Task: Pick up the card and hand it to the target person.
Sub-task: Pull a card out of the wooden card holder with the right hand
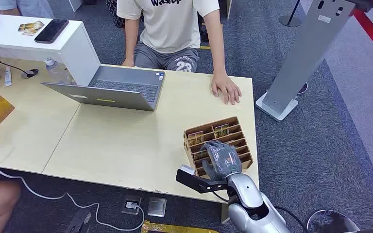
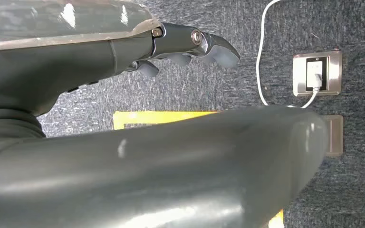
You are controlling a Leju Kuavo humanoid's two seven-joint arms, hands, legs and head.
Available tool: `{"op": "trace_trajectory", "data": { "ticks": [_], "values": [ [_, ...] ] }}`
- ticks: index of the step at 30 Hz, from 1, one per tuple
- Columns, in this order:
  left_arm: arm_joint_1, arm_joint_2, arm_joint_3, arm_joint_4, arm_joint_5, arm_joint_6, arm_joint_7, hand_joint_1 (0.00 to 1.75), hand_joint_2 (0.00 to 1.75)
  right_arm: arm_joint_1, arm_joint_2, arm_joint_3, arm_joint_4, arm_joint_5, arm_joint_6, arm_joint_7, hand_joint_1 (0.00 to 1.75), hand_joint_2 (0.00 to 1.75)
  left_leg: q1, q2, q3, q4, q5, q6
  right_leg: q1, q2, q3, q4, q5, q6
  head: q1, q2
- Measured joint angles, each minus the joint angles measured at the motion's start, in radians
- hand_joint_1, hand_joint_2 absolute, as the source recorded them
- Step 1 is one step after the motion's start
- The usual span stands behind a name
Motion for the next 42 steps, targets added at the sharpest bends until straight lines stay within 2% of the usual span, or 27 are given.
{"op": "trace_trajectory", "data": {
  "ticks": [2,6,10,17,20,21,24,38,42],
  "values": [
    [0.000,0.000,0.000,0.000,0.000,0.000,0.000,0.00,0.00,-0.001,0.000,0.000,0.001,0.000,0.000,0.000,1.10,1.75,0.000,0.000,0.000,0.000,0.000,0.000,0.000,0.000,0.000,0.000,0.000,0.000,0.000,0.000],
    [0.000,0.000,0.000,0.000,0.000,0.000,0.000,0.00,0.00,-0.006,-0.001,-0.002,0.004,-0.001,0.000,0.000,1.26,1.75,0.000,0.000,0.000,0.000,0.000,0.000,0.000,0.000,0.000,0.000,0.000,0.000,0.000,0.000],
    [0.000,0.000,0.000,0.000,0.000,0.001,0.000,0.00,0.00,-0.008,-0.002,-0.004,0.006,-0.004,0.000,0.000,1.23,1.75,0.000,0.000,0.000,0.000,0.000,0.000,0.000,0.000,0.000,0.000,0.000,0.000,0.000,0.000],
    [0.000,0.001,0.000,0.000,-0.001,0.002,0.000,0.00,0.00,-0.009,-0.003,-0.008,0.008,-0.013,0.000,-0.001,1.35,1.75,0.000,0.000,0.000,0.000,0.000,0.000,0.000,0.000,0.000,0.000,0.000,0.000,0.000,0.000],
    [0.000,0.002,0.000,0.000,-0.007,0.007,-0.002,0.00,0.00,-0.009,-0.003,-0.008,0.008,-0.015,0.000,-0.002,1.66,1.75,0.000,0.000,0.000,0.000,0.000,0.000,0.000,0.000,0.000,0.000,0.000,0.000,0.000,0.000],
    [0.000,0.002,0.000,0.000,-0.009,0.009,-0.003,0.00,0.44,-0.010,-0.003,-0.008,0.008,-0.016,0.000,-0.002,1.75,1.75,0.000,0.000,0.000,0.000,0.000,0.000,0.000,0.000,0.000,0.000,0.000,0.000,0.000,0.000],
    [0.000,0.002,0.000,0.000,-0.011,0.011,-0.007,0.00,1.75,-0.012,-0.003,-0.008,0.008,-0.018,0.000,-0.005,1.75,1.75,0.000,0.000,0.000,0.000,0.000,0.000,0.000,0.000,0.000,0.000,0.000,0.000,0.000,0.000],
    [0.003,0.002,-0.001,0.000,-0.010,0.015,0.005,0.00,1.75,-0.016,-0.003,-0.008,0.009,-0.040,0.000,-0.018,1.75,1.75,0.000,0.000,0.000,0.000,0.000,0.000,0.000,0.000,0.000,0.000,0.000,0.000,0.000,0.000],
    [0.004,0.004,-0.001,0.000,-0.007,0.015,0.007,0.00,1.75,-0.020,-0.007,-0.014,-0.002,-0.091,0.015,-0.024,1.75,1.75,0.000,0.000,0.000,0.000,0.000,0.000,0.000,0.000,0.000,0.000,0.000,0.000,0.000,0.000]
  ]
}}
